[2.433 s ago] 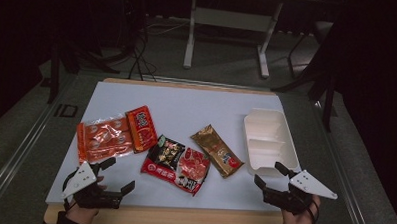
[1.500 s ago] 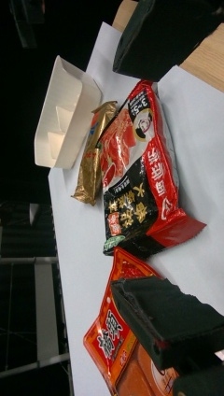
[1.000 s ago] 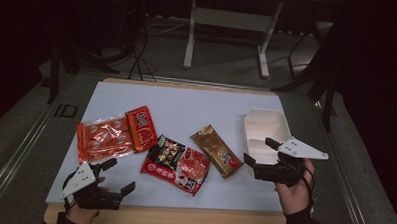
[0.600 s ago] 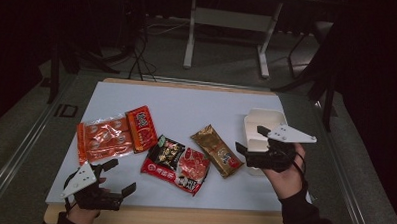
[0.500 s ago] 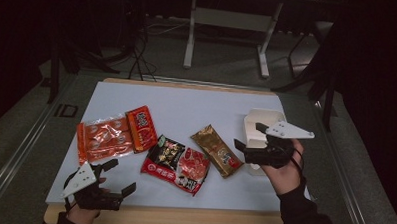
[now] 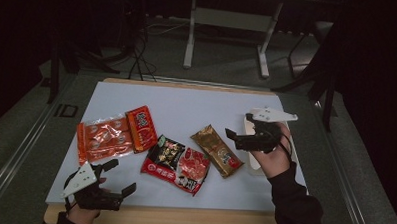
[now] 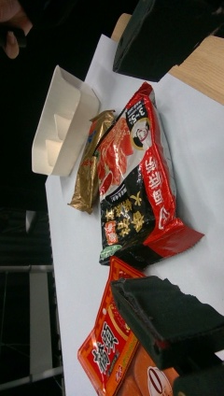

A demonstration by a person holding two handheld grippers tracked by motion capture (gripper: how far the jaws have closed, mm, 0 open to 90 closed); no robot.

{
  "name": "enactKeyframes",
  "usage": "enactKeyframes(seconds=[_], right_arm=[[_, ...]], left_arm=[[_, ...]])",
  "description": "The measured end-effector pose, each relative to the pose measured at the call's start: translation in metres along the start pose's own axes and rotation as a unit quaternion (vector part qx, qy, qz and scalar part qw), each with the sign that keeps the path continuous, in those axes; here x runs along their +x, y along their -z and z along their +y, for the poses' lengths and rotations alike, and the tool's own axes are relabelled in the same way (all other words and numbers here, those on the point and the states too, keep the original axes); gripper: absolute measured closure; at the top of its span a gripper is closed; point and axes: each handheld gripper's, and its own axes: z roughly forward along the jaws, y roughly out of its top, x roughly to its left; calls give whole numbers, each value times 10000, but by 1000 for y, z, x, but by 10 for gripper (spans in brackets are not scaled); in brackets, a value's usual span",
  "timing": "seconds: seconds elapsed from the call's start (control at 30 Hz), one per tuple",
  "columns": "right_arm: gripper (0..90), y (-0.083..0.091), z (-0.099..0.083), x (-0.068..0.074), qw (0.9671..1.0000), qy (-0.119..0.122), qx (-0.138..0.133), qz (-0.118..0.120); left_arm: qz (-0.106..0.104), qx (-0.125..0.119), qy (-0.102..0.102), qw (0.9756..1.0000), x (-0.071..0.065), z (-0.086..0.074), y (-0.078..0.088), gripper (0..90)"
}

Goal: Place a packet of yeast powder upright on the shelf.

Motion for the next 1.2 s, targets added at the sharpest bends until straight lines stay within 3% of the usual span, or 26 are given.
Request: enactKeyframes(seconds=[0.37, 0.7, 1.03, 1.2], right_arm=[[124, -25, 6, -6, 9998, -40, 175, 5], [190, -53, 7, -7, 9990, -69, 426, 76], [241, -82, 6, -16, 9973, -253, 681, 77], [252, -97, 3, -23, 9952, -473, 844, 143]], left_arm=[[3, 27, 11, 10000, 0, 0, 0, 5], [-18, 53, 22, 10000, 0, -1, -1, 5], [-37, 83, 20, 10000, 1, -1, -1, 5], [-45, 102, 22, 9999, 1, -1, -1, 5]])
